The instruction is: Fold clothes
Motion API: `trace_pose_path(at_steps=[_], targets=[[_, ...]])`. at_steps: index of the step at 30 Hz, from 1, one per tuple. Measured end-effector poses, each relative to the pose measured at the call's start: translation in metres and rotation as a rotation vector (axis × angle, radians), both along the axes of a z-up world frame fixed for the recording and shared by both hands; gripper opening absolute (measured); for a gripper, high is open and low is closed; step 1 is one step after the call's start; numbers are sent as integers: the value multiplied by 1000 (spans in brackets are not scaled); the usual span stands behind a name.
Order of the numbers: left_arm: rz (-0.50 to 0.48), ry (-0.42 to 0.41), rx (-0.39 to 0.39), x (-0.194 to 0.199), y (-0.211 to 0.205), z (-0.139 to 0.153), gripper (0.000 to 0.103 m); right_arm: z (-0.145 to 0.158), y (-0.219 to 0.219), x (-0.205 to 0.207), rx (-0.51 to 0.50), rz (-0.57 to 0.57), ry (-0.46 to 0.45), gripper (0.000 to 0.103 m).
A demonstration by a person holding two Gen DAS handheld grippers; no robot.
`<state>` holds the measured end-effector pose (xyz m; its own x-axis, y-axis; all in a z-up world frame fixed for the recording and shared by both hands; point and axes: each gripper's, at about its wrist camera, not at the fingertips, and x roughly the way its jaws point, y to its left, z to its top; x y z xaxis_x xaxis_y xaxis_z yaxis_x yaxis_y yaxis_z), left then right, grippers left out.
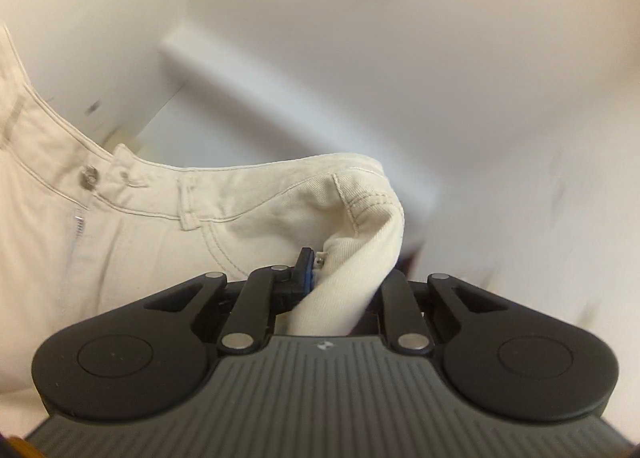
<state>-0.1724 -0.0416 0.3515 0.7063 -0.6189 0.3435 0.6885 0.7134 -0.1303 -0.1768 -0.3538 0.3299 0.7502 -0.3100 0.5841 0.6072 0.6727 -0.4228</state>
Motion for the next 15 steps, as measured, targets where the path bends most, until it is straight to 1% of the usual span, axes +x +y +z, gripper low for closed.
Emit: trace_pose_path(at_steps=[1, 3, 4, 6, 7, 8, 10, 11, 13, 15], targets=[[-11, -34, -23, -10, 1, 12, 9, 23, 5, -6, -37, -32, -66, 12], [-20, -95, -56, -29, 2, 32, 9, 68, 10, -15, -76, -84, -175, 12], [-27, -113, -70, -37, 2, 39, 9, 85, 11, -16, -85, -104, -205, 12], [-46, -118, -85, -45, 2, 43, 9, 109, 12, -14, -88, -128, -240, 12], [-50, -115, -87, -47, 1, 40, 9, 114, 11, -10, -80, -120, -238, 12], [-43, -99, -81, -45, 0, 31, 9, 113, 11, -3, -70, -107, -222, 12], [-21, -57, -63, -39, 0, 9, 9, 95, 12, 18, -54, -70, -169, 12], [-11, -11, -58, -33, 1, -8, 9, 81, 14, 31, -55, -57, -138, 11], [13, 98, -57, -18, 6, -47, 9, 33, 22, 63, -87, -35, -71, 11], [64, 208, -64, -6, 15, -99, 9, -17, 30, 95, -121, -13, -3, 11]])
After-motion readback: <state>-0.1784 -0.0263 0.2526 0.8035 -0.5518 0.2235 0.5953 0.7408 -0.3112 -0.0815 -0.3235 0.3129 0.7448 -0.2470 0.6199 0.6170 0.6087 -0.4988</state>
